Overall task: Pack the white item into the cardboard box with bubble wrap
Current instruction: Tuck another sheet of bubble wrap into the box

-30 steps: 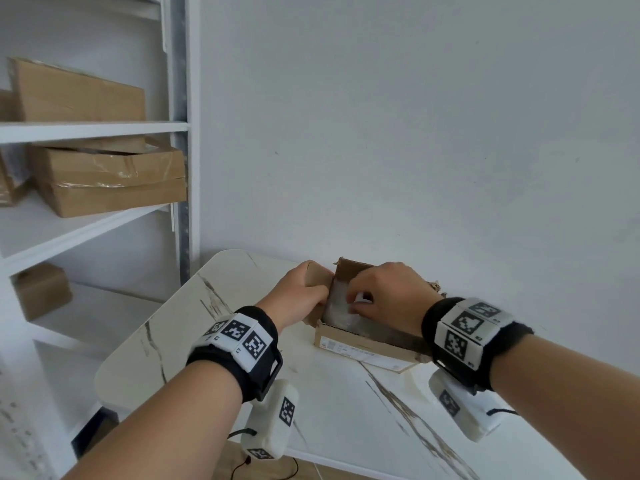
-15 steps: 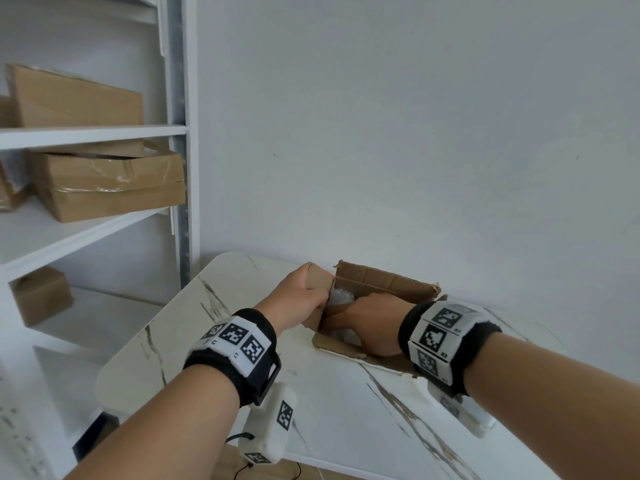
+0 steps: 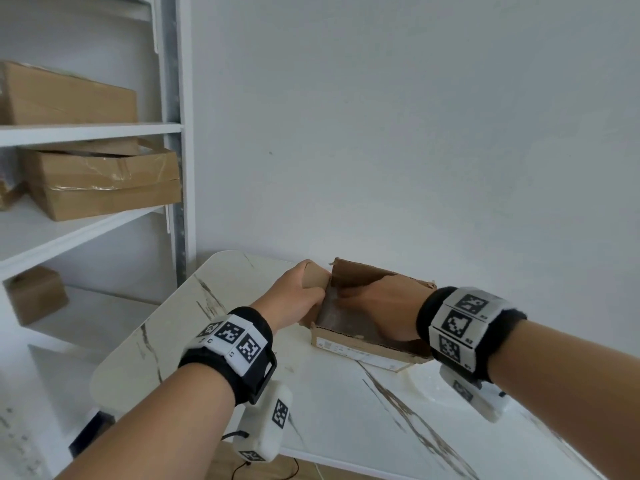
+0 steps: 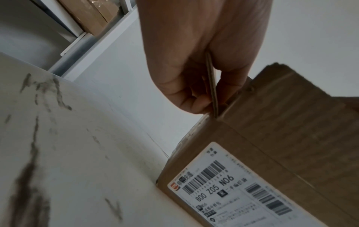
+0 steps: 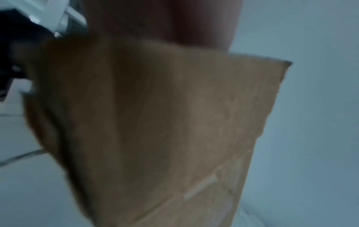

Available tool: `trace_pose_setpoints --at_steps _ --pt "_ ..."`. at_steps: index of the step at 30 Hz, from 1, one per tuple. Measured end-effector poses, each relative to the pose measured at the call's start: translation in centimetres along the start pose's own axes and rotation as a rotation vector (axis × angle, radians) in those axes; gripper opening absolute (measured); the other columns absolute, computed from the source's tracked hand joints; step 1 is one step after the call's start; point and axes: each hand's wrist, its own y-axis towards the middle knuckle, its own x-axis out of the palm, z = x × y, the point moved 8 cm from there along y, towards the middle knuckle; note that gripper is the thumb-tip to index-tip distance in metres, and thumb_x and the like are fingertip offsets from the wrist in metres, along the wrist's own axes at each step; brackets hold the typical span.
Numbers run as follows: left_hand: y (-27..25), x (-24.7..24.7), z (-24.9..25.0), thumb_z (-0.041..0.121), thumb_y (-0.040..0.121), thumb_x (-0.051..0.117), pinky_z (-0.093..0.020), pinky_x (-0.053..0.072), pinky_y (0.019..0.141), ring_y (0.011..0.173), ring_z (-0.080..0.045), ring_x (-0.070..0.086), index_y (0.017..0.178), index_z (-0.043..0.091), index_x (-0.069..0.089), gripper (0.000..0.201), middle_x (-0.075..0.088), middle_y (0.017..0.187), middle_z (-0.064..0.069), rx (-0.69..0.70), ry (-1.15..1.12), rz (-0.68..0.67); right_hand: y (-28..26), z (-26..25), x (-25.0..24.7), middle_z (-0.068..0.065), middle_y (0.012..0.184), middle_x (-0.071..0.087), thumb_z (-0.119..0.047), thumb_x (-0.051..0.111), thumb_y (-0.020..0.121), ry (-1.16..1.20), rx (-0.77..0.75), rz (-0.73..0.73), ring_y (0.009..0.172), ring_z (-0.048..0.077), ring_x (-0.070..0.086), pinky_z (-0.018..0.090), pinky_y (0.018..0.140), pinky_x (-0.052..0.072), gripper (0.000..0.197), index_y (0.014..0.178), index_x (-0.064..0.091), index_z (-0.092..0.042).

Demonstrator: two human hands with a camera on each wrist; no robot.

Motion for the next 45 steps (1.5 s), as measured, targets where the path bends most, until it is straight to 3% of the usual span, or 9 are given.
trace_pose_setpoints --at_steps 6,9,14,19,29,32,35,41,45 --pt "0.0 0.1 0.2 0.004 0.087 0.047 -0.027 0.048 0.062 0.089 -0.023 0.059 0.106 0.022 0.054 0.027 0.063 0.106 -0.01 0.002 0.013 0.0 1.4 -2.1 0.3 -0.001 0.135 0.055 -0.041 0.027 0.094 -0.077 -0.067 -0.109 0.125 0.025 0.052 0.042 0.102 0.044 0.049 0.136 0.045 -0.022" --pt "0.0 0.1 0.4 0.004 0.089 0.045 -0.024 0.044 0.05 0.074 -0.019 0.056 0.112 0.018 0.053 0.029 0.06 0.099 -0.008 -0.002 0.032 0.001 1.5 -1.3 0.1 -0.013 0.131 0.059 -0.051 0.032 0.089 -0.043 -0.076 -0.051 0.123 0.018 0.053 0.039 0.101 0.045 0.046 0.127 0.053 -0.037" --pt "0.3 0.3 0.3 0.004 0.089 0.046 -0.024 0.044 0.05 0.075 -0.019 0.056 0.113 0.016 0.053 0.028 0.06 0.099 -0.007 -0.009 0.039 0.009 0.4 -0.9 -1.0 -0.02 0.119 0.063 -0.035 0.039 0.094 -0.074 -0.112 0.043 0.106 0.014 0.061 0.036 0.082 0.053 0.033 0.118 0.058 -0.048" --pt "0.1 0.0 0.4 0.004 0.089 0.045 -0.019 0.039 0.047 0.072 -0.014 0.052 0.11 0.018 0.054 0.027 0.058 0.092 -0.002 0.004 0.053 0.019 0.6 -1.7 1.0 -0.018 0.134 0.052 -0.023 0.04 0.095 0.007 -0.161 -0.017 0.113 0.019 0.057 0.037 0.085 0.051 0.047 0.131 0.044 -0.051" --pt "0.1 0.1 0.9 0.008 0.09 0.047 -0.016 0.036 0.044 0.073 -0.012 0.051 0.114 0.018 0.053 0.027 0.055 0.092 0.0 -0.002 0.136 0.02 1.5 -1.7 2.0 0.002 0.131 0.056 -0.024 0.043 0.095 0.0 -0.021 -0.113 0.109 0.029 0.059 0.038 0.089 0.05 0.046 0.141 0.04 -0.029" --pt "-0.3 0.2 1.1 0.007 0.091 0.046 -0.012 0.036 0.041 0.069 -0.011 0.049 0.115 0.016 0.051 0.026 0.054 0.09 0.0 0.016 0.145 0.025 0.1 -1.0 0.0 -0.007 0.126 0.063 -0.014 0.046 0.089 0.184 -0.009 0.042 0.111 0.021 0.059 0.036 0.095 0.048 0.046 0.127 0.059 -0.036" --pt "-0.4 0.3 1.1 0.006 0.091 0.046 -0.017 0.038 0.049 0.075 -0.015 0.052 0.114 0.012 0.051 0.025 0.057 0.096 -0.005 0.035 0.132 0.06 -2.5 3.7 -1.4 -0.009 0.117 0.067 -0.01 0.047 0.086 0.408 0.246 0.19 0.11 0.016 0.059 0.03 0.098 0.046 0.041 0.111 0.07 -0.032" --pt "-0.4 1.3 1.3 0.006 0.091 0.045 -0.019 0.037 0.046 0.072 -0.017 0.051 0.112 0.011 0.05 0.023 0.055 0.095 -0.006 0.027 0.13 0.085 -4.6 6.9 -0.4 -0.001 0.108 0.07 -0.009 0.05 0.083 0.436 0.485 0.131 0.101 0.02 0.061 0.024 0.085 0.049 0.033 0.098 0.077 -0.021" --pt "-0.3 1.3 1.3 0.005 0.09 0.044 -0.022 0.036 0.05 0.076 -0.018 0.051 0.111 0.013 0.05 0.023 0.054 0.094 -0.002 0.011 0.136 0.093 -4.5 6.9 -0.9 0.003 0.072 0.064 -0.014 0.055 0.08 0.365 0.514 0.088 0.071 0.02 0.058 0.024 0.065 0.049 0.017 0.068 0.066 -0.012"
